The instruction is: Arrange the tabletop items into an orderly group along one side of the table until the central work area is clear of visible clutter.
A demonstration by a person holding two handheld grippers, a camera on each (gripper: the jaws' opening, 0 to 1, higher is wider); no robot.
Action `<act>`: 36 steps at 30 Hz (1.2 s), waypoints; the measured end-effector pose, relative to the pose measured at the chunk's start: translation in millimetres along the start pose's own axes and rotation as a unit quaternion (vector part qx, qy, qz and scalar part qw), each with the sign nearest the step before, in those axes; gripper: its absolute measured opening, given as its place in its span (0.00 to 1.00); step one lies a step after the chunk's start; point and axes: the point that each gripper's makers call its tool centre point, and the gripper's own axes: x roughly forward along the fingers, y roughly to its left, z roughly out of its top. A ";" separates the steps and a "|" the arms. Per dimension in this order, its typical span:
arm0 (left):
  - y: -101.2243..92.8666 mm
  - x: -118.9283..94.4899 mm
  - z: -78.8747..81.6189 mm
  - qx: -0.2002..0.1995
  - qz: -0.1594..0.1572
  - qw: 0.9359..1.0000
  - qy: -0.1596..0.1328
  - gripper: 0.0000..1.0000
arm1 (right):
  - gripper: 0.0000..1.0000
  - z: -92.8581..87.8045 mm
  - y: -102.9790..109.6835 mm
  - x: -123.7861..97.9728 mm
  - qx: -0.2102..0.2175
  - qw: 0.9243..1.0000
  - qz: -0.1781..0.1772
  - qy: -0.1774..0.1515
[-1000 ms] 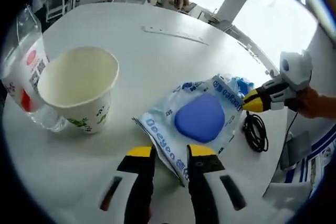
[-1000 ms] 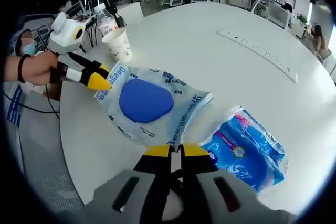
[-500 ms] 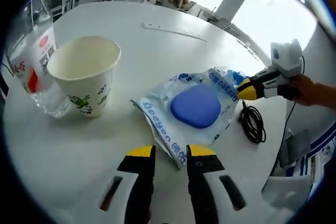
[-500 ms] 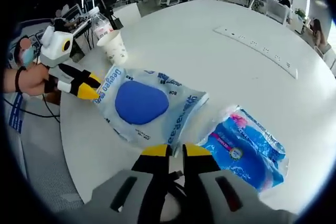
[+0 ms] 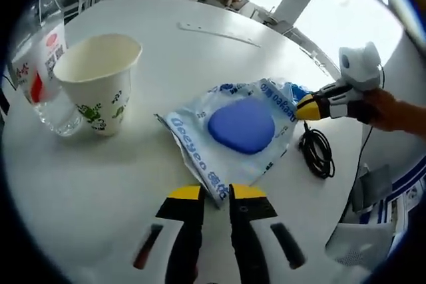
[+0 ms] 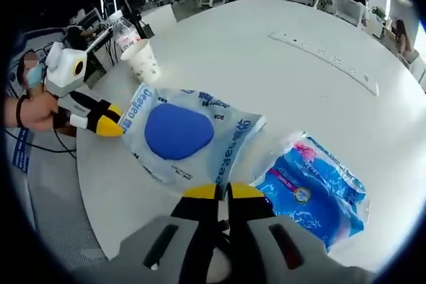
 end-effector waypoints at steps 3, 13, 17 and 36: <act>3.2 0.8 0.9 -0.006 0.003 1.000 -0.001 0.04 | 0.01 0.8 0.7 -0.7 0.004 1.000 -0.001 -0.001; 12.1 4.2 12.8 -0.012 0.016 1.000 -0.009 0.01 | 0.01 -3.3 5.5 -2.5 0.020 1.000 -0.001 -0.006; 16.5 6.4 19.5 -0.022 0.017 0.999 -0.017 0.01 | 0.01 -5.0 7.2 -3.6 0.029 1.000 0.000 -0.008; 34.7 11.0 41.3 -0.082 0.028 0.994 -0.061 0.03 | 0.01 -1.2 11.9 -0.4 0.080 0.996 -0.008 -0.025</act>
